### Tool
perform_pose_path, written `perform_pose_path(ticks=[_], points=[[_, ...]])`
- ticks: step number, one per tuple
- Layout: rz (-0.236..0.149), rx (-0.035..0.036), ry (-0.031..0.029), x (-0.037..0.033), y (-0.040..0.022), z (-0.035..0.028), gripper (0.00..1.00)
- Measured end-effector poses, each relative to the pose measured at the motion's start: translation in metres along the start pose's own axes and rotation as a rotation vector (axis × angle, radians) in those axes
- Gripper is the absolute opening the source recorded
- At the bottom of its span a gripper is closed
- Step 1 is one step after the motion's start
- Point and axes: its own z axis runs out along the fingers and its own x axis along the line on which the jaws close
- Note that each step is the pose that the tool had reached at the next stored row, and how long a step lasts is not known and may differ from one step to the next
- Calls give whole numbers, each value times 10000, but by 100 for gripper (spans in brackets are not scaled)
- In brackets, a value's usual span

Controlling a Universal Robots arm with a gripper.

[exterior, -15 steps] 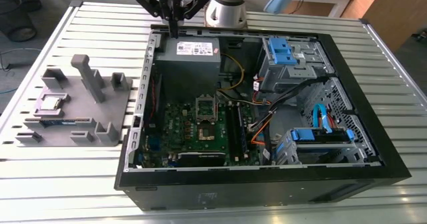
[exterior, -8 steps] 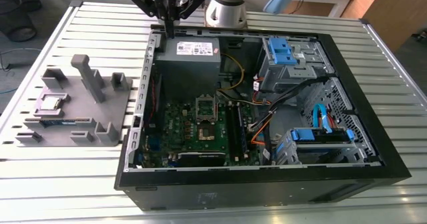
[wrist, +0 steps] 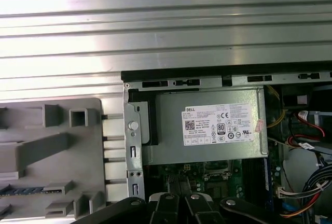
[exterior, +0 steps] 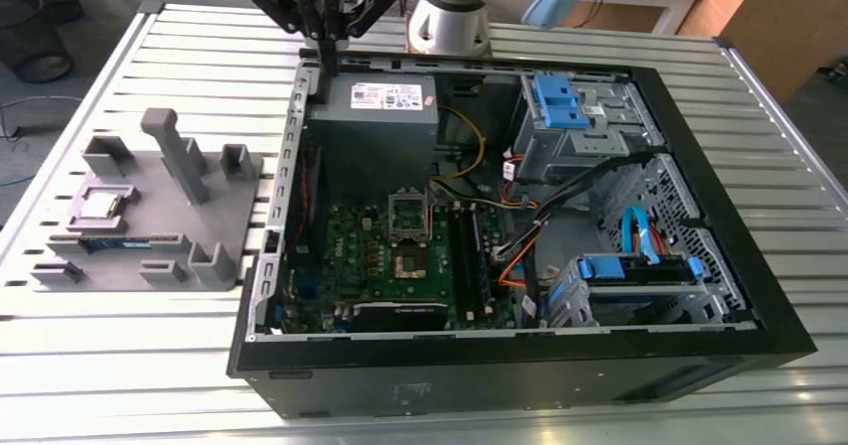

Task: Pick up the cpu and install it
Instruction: 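Reach for the cpu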

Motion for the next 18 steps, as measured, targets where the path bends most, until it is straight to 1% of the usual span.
perform_pose_path(ticks=[18], points=[[-1, -2, -13, 167, -13, -4, 11]])
